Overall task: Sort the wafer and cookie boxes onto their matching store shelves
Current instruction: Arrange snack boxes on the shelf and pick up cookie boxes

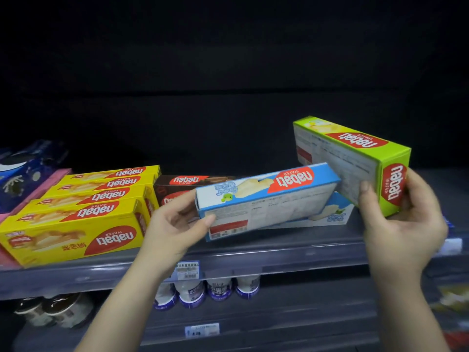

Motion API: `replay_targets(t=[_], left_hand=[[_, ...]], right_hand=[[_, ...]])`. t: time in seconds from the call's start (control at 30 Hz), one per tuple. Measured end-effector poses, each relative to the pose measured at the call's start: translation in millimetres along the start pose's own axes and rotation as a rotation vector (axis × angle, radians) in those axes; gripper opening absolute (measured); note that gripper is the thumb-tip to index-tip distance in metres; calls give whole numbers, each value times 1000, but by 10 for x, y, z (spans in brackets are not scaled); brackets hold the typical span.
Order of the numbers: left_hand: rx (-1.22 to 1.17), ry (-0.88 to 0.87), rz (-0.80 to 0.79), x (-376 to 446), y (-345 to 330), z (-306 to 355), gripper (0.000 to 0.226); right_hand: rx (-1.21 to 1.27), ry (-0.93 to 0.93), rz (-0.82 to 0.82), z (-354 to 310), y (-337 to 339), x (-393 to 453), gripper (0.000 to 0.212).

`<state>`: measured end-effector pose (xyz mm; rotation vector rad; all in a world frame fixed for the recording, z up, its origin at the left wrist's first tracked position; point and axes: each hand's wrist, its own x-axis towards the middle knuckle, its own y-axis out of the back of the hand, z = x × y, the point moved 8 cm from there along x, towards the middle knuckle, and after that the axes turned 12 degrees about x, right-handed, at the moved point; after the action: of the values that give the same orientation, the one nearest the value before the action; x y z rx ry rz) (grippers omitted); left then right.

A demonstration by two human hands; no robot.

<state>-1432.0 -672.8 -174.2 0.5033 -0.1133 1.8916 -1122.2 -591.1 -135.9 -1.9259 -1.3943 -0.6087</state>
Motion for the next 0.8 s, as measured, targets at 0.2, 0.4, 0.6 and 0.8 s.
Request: replay_targets(t=[0.2, 0.4, 0.6, 0.8], left_hand=[[-29, 22, -79, 36, -243, -158, 41], [-89, 60, -112, 137, -387, -317, 39], [-22, 99, -234, 135, -548, -542, 47], [252, 38, -434, 158, -494, -499, 49]], right_hand=[[-95, 80, -27, -68, 68, -12, 42], [-130, 105, -13, -98, 150, -40, 42], [-218, 115, -2, -112, 276, -45, 40], [-281, 116, 19, -68, 381, -28, 37]])
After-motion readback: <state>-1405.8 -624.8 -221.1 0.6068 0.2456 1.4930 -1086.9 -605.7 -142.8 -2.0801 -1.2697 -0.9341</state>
